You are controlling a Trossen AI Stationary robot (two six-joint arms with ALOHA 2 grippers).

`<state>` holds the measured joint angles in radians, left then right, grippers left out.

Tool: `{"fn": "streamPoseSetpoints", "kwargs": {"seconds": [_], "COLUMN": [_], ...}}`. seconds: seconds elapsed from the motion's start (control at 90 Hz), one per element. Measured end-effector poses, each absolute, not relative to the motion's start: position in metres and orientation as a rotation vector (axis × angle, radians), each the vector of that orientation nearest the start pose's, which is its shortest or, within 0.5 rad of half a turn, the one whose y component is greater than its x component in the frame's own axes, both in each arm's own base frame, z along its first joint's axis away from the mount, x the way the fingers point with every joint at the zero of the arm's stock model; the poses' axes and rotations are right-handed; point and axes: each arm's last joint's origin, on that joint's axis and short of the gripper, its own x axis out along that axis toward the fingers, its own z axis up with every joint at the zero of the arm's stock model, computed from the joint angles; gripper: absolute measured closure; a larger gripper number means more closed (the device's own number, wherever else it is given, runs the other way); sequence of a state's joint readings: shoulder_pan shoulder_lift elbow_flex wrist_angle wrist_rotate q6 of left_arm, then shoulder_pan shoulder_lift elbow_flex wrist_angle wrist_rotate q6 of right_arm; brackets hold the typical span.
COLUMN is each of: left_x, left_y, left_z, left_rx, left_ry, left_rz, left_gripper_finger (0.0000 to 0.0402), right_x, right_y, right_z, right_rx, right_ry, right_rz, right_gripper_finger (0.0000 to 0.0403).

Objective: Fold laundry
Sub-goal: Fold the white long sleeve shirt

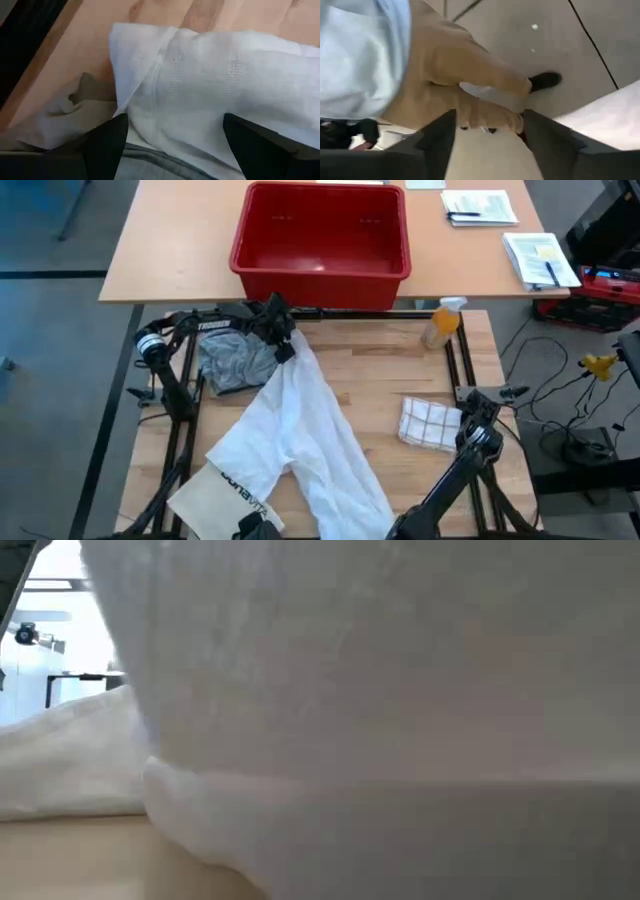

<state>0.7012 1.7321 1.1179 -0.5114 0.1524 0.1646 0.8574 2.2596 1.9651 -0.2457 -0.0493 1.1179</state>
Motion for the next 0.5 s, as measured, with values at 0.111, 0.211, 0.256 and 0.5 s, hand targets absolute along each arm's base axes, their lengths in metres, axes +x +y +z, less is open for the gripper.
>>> {"fn": "streamPoseSetpoints", "kwargs": {"seconds": [0.111,0.211,0.256,0.5], "left_x": [0.258,0.257,0.258,0.272], "left_y": [0.220,0.224,0.227,0.248], "left_z": [0.185,0.191,0.198,0.260], "left_rx": [-0.314,-0.328,-0.333,-0.204], "left_ry": [1.064,1.069,1.055,0.940], "left_rz": [0.406,0.407,0.399,0.440], "left_gripper_finger": [0.0090,0.0090,0.0090,0.0090], "right_x": [0.336,0.329,0.327,0.333], "right_y": [0.398,0.392,0.388,0.331], "right_z": [0.249,0.250,0.253,0.266], "right_rx": [0.817,0.781,0.738,0.583], "right_ry": [0.960,0.995,0.977,0.993], "right_rz": [0.456,0.365,0.313,-0.043], "right_gripper_finger": [0.0148,0.0162,0.0175,0.0252]}}
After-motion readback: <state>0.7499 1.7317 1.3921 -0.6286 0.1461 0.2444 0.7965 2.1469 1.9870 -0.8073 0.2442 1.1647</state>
